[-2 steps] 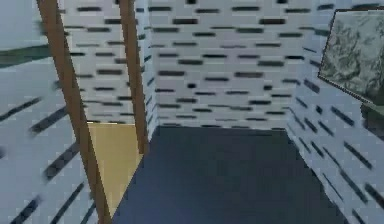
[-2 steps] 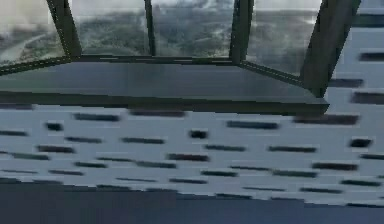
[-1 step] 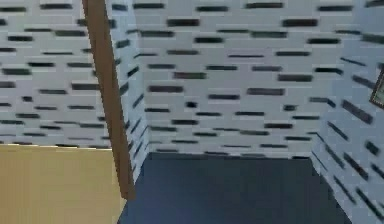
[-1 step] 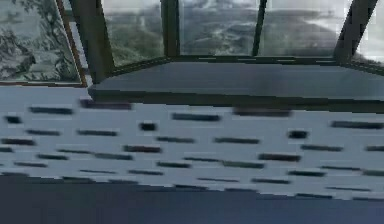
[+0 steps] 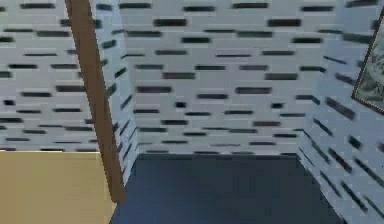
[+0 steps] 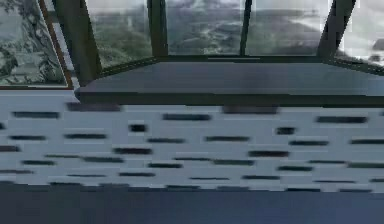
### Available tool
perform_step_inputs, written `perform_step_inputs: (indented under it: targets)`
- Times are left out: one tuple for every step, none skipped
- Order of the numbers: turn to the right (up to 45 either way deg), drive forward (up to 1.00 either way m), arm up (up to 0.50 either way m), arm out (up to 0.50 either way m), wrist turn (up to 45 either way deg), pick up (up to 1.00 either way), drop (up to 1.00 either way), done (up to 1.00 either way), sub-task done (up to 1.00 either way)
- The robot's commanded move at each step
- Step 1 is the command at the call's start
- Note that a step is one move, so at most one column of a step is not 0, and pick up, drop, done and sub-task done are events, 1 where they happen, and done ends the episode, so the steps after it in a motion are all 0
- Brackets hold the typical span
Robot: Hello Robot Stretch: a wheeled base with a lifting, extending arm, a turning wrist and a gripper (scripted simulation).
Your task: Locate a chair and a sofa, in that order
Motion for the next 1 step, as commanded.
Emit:
perform_step_inputs:
  targets:
    - [0.0, 0.6, 0.0, 0.0, 0.0, 0.0, 0.0, 0.0, 0.0]
